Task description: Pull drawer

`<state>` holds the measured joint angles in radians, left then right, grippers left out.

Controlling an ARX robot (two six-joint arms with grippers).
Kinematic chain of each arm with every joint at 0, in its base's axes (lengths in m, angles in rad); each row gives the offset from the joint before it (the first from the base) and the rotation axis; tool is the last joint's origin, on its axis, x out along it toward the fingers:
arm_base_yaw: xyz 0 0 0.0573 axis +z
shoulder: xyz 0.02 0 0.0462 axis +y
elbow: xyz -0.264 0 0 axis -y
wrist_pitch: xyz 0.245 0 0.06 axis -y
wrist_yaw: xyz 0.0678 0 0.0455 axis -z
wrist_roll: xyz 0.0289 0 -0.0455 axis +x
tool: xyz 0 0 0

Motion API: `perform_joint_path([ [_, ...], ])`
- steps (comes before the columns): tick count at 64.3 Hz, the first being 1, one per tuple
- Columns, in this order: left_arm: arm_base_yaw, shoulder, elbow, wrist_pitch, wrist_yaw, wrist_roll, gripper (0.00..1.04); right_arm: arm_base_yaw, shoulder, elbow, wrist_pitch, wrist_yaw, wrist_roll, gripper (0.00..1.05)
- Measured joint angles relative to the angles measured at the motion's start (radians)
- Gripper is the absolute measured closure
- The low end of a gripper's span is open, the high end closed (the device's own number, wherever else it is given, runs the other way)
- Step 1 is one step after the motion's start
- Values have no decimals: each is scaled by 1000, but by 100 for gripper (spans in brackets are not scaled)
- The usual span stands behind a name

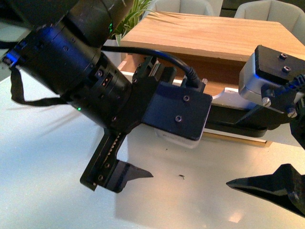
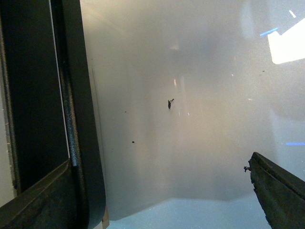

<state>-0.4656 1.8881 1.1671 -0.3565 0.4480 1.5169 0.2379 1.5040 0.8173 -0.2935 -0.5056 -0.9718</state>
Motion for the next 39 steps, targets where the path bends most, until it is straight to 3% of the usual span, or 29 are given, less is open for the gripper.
perform_joint_path([
  [21, 55, -192, -207, 340, 146, -327, 7, -90, -246, -90, 156, -150, 260, 9],
  [33, 124, -357, -356, 618, 122, -560, 7, -182, -408, -198, 333, -101, 468, 9],
  [39, 195, -455, -481, 774, 63, -716, 7, -253, -533, -271, 399, -42, 582, 9],
])
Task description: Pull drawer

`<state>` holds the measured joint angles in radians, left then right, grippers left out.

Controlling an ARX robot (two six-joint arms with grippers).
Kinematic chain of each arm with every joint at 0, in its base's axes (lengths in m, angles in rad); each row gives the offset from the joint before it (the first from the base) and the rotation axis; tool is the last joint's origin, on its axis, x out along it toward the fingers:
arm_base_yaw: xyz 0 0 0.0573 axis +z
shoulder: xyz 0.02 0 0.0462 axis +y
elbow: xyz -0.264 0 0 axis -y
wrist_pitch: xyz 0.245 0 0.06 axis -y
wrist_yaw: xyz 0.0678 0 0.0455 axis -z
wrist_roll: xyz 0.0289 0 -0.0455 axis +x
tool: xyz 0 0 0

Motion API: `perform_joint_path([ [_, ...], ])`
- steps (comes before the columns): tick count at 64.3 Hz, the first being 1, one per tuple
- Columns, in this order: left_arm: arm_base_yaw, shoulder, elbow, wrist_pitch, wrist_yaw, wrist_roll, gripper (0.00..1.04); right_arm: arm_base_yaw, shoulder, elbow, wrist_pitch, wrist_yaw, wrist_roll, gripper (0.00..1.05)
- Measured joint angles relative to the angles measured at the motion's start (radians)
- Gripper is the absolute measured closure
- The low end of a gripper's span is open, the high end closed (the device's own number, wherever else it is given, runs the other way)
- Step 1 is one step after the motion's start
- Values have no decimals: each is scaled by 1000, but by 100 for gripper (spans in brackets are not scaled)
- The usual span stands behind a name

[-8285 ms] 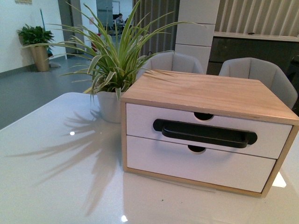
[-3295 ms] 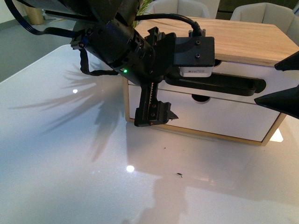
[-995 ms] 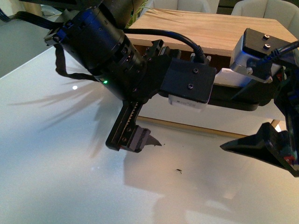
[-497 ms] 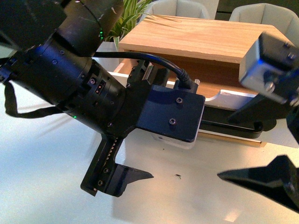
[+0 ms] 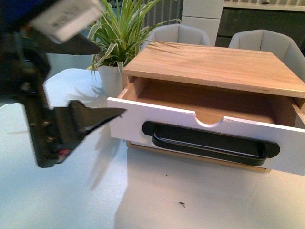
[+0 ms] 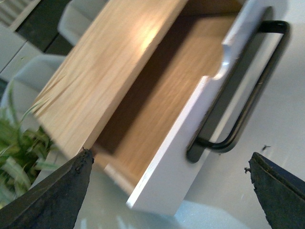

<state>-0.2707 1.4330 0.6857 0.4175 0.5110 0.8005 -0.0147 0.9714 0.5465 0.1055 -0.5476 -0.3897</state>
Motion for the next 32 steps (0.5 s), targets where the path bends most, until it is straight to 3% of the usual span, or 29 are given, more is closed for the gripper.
perform_joint_path([
  [14, 198, -254, -262, 149, -24, -320, 7, -161, -274, -133, -28, 67, 217, 9],
  [32, 518, -581, -528, 96, -18, -658, 7, -277, -538, -253, -95, 172, 461, 9],
])
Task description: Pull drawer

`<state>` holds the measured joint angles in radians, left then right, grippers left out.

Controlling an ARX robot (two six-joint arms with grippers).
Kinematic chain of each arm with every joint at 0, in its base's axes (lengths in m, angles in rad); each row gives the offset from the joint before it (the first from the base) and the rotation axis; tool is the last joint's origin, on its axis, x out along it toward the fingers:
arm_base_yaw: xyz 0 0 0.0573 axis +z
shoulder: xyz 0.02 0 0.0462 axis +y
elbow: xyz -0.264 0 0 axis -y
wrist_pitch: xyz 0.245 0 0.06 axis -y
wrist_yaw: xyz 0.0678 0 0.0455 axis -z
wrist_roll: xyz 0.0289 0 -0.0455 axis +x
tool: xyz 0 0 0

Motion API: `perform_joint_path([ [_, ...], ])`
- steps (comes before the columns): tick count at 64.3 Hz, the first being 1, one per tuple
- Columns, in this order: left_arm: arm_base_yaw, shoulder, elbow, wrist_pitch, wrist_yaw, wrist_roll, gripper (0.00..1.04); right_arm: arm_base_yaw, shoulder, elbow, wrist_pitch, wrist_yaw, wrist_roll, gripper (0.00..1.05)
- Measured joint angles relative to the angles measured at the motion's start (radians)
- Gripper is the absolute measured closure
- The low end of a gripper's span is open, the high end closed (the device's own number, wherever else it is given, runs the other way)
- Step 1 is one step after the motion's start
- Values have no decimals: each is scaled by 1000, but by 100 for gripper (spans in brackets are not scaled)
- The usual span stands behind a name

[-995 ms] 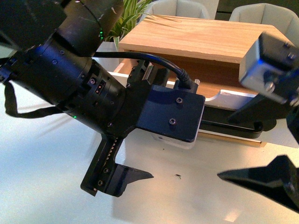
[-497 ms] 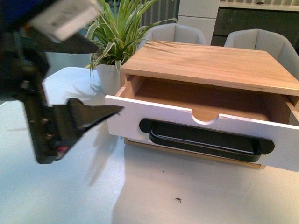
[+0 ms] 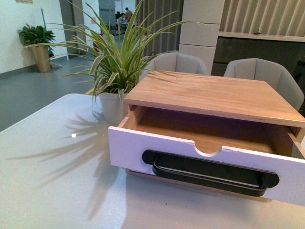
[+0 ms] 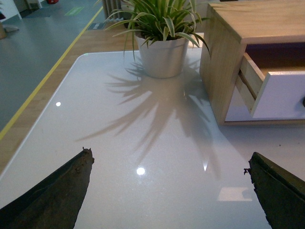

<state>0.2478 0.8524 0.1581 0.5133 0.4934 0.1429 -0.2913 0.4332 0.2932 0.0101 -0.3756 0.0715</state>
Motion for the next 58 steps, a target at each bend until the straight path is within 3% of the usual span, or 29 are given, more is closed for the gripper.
perform_joint_path([
  [10, 24, -31, -10, 3, 6, -84, 7, -5, -3, -5, 0, 5, 44, 9],
  [12, 15, -28, -18, 31, -31, -96, 10, 4, -13, -20, 38, 42, 29, 12],
  [16, -39, -52, -75, 178, -261, -121, 27, 52, -61, -85, 145, 149, -27, 30],
  [18, -59, -72, -93, 192, -310, -129, 36, 75, -82, -106, 150, 170, -42, 38],
  [28, -126, -190, -145, 125, -375, -136, 75, 155, -151, -174, 147, 248, -63, 77],
  [30, -137, -230, -145, 92, -388, -137, 84, 204, -169, -184, 139, 325, -64, 86],
  [35, -218, -303, -146, 24, -483, -139, 102, 279, -197, -204, 133, 363, -69, 103],
  [44, -244, -409, -146, -74, -494, -140, 102, 286, -238, -226, 116, 374, -69, 103],
  [48, -245, -463, -146, -125, -494, -140, 102, 288, -358, -240, -8, 375, -69, 103],
  [58, -245, -532, -146, -193, -494, -140, 102, 290, -388, -245, -12, 376, -69, 103],
])
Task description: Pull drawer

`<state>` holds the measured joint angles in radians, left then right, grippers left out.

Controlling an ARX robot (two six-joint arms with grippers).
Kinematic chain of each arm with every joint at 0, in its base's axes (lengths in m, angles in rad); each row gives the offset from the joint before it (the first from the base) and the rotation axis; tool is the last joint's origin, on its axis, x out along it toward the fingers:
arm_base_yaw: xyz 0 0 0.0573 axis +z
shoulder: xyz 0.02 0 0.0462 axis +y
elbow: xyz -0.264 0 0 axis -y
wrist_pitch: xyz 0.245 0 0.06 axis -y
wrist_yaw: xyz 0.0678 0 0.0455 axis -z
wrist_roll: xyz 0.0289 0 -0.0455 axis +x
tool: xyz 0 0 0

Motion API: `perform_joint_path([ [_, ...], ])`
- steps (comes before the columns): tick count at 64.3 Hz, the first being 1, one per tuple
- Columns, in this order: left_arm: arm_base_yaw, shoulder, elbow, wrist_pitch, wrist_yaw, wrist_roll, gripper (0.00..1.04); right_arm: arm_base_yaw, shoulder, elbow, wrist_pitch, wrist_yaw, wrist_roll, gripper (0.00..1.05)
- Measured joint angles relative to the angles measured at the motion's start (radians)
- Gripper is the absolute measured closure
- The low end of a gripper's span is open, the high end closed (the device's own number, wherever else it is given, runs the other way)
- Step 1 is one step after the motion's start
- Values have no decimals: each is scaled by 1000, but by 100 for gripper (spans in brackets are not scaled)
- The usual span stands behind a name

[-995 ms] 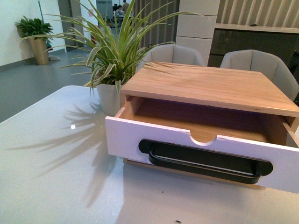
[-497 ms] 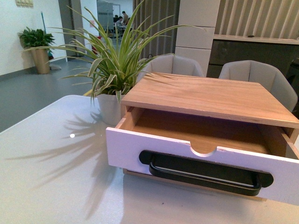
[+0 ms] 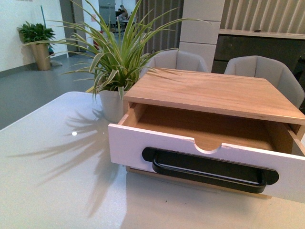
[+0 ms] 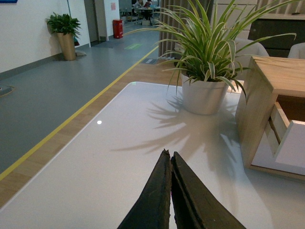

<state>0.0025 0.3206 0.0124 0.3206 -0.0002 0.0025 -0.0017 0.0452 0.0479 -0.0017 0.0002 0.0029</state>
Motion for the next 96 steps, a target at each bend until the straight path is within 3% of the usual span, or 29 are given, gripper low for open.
perform_joint_path([
  [25, 0, -146, 0, -146, 0, 0, 102, 0, -39, -19, 1, 0, 0, 103],
  [32, 0, -290, 0, -310, 0, 0, 102, 0, -39, -19, 1, 0, 0, 103],
  [49, 0, -314, 0, -319, 0, 0, 100, 0, -40, -19, 1, 0, 0, 102],
  [71, 0, -314, 0, -319, 0, 0, 29, 0, -40, -19, 1, 0, 0, 33],
  [77, 0, -314, 0, -319, 0, 0, 6, 0, -40, -19, 1, 0, 0, 9],
  [96, 0, -314, 0, -319, 0, 0, 7, 0, -40, -19, 1, 0, 0, 9],
])
